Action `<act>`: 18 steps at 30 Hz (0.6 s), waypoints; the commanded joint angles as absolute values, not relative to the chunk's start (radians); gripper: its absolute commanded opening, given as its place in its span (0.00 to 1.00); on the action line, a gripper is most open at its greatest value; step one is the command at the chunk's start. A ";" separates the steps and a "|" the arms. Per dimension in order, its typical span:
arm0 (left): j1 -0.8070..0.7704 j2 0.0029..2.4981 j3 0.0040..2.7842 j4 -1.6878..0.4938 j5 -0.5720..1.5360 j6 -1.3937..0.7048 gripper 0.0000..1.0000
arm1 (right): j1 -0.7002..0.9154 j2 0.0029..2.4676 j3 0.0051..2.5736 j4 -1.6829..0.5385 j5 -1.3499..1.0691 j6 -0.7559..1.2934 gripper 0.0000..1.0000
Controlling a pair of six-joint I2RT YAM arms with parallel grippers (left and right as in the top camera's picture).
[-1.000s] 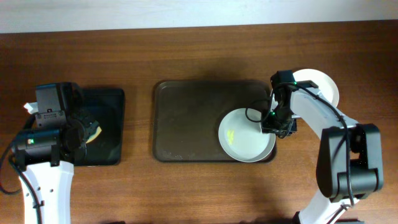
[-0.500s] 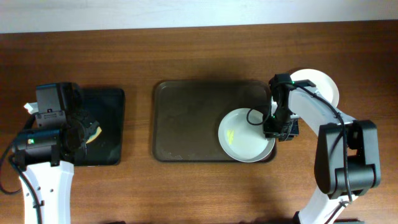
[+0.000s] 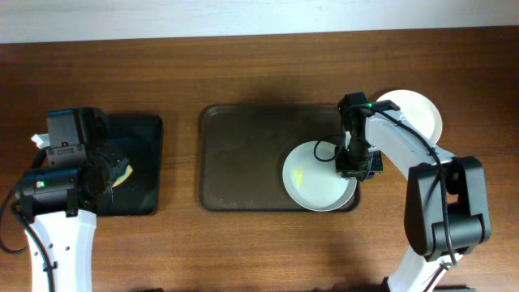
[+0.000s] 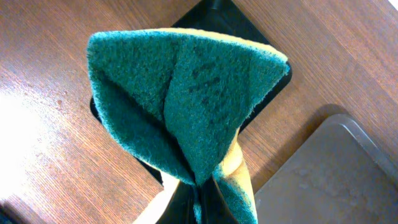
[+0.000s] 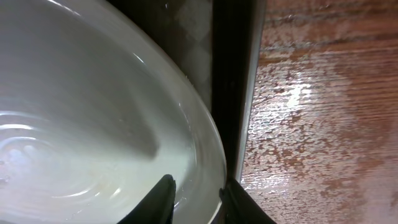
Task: Clean dirty plates on tray and stack at the side
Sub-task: 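Grasp the pale green plate rim with the right gripper and pull it center, then wipe the pale green plate with the sponge in the left gripper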
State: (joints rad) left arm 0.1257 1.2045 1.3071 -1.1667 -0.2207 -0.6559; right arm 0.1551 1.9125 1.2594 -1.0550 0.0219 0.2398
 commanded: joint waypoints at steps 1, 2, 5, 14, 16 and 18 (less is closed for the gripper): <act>0.129 1.203 1.308 -1.164 -0.224 -0.658 0.00 | 0.158 1.927 1.247 -1.013 -0.017 0.252 0.27; 0.129 1.203 1.308 -1.164 -0.224 -0.658 0.00 | 0.157 1.931 1.247 -0.994 -0.012 0.252 0.27; 0.129 1.203 1.308 -1.160 -0.198 -0.658 0.00 | 0.184 1.933 1.247 -0.926 -0.295 0.168 0.23; 0.126 1.223 1.308 -1.161 -0.197 -0.658 0.00 | 0.105 1.933 1.294 -0.965 -0.374 0.104 0.34; 0.126 1.225 1.308 -1.150 -0.164 -0.635 0.00 | 0.133 1.935 1.276 -0.954 -0.360 0.105 0.34; 0.126 1.225 1.308 -1.148 -0.152 -0.630 0.00 | 0.157 1.940 1.240 -0.905 -0.346 0.122 0.34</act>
State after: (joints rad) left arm 0.1257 1.2251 1.3071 -1.1553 -0.1768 -0.6514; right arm 0.1379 1.9213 1.2655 -0.9161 -0.3458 0.1226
